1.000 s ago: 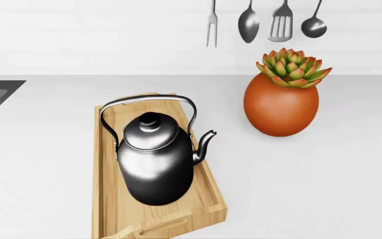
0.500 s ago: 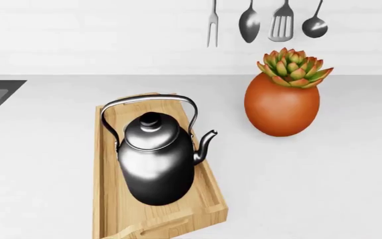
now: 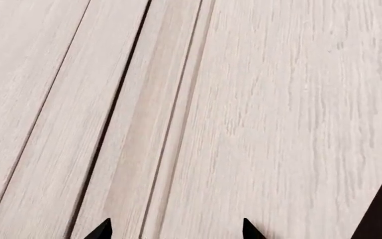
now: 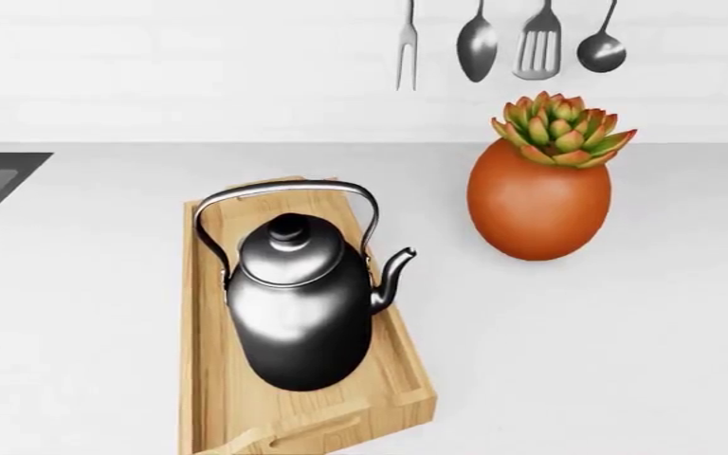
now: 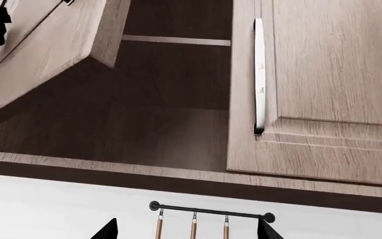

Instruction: Pick the kettle from the counter and place it on the tray. Then pick the mug from the cabinet and place it on the tray. Then close the cabinet doors.

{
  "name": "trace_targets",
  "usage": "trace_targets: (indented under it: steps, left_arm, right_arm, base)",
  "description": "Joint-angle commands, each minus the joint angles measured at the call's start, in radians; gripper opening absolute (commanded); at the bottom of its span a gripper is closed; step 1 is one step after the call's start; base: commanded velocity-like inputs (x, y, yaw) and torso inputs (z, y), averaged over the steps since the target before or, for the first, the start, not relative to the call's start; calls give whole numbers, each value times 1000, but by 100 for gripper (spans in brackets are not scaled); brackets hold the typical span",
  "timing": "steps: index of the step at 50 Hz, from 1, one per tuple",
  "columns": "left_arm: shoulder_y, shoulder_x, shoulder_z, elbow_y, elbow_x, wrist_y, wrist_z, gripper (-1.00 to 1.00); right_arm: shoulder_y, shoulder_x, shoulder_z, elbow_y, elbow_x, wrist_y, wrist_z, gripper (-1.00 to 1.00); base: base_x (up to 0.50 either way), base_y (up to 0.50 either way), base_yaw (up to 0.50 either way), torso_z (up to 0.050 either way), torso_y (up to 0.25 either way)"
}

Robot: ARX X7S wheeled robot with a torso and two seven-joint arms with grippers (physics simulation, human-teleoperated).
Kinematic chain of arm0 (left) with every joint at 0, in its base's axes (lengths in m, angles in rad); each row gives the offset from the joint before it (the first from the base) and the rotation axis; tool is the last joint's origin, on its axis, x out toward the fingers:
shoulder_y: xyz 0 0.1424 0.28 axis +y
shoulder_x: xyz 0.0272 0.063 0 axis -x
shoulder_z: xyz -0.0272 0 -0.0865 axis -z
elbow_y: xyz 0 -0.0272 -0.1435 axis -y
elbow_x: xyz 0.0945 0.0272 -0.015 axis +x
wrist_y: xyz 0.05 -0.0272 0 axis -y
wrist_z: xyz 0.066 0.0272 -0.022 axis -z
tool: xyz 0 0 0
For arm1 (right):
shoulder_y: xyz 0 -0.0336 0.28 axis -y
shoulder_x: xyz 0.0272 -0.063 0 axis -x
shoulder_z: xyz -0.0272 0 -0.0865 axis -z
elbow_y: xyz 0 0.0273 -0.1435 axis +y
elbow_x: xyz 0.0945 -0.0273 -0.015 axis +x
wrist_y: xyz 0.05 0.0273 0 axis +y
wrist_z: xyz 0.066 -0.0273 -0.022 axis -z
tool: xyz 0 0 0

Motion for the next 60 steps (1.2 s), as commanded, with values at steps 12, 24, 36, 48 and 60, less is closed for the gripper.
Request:
trace_targets:
  steps: [12,24,36,48,60]
  left_arm:
    - [96,102,160,-16,-520,149,51,100]
    - [198,92,226,47,-567,149,31,100]
    - [255,86,272,79,-602,155,12,100]
    - [312,70,304,119,-627,162,-2,100]
    - [355,59,331,139,-639,177,-7,100]
  right_arm:
    - [-65,-22,106,-5,63,38,14,100]
    - [-57,-39,81,-5,48,38,14,100]
    - [-66,-46,85,-5,46,42,14,100]
    - [-79,-55,88,-5,38,47,14,100]
    - [-102,-67,103,-5,33,58,14,100]
  base:
    - [0,0,0,0,0]
    - [0,0,0,0,0]
    - [0,0,0,0,0]
    - [0,0,0,0,0]
    - [1,0,-2,0,0]
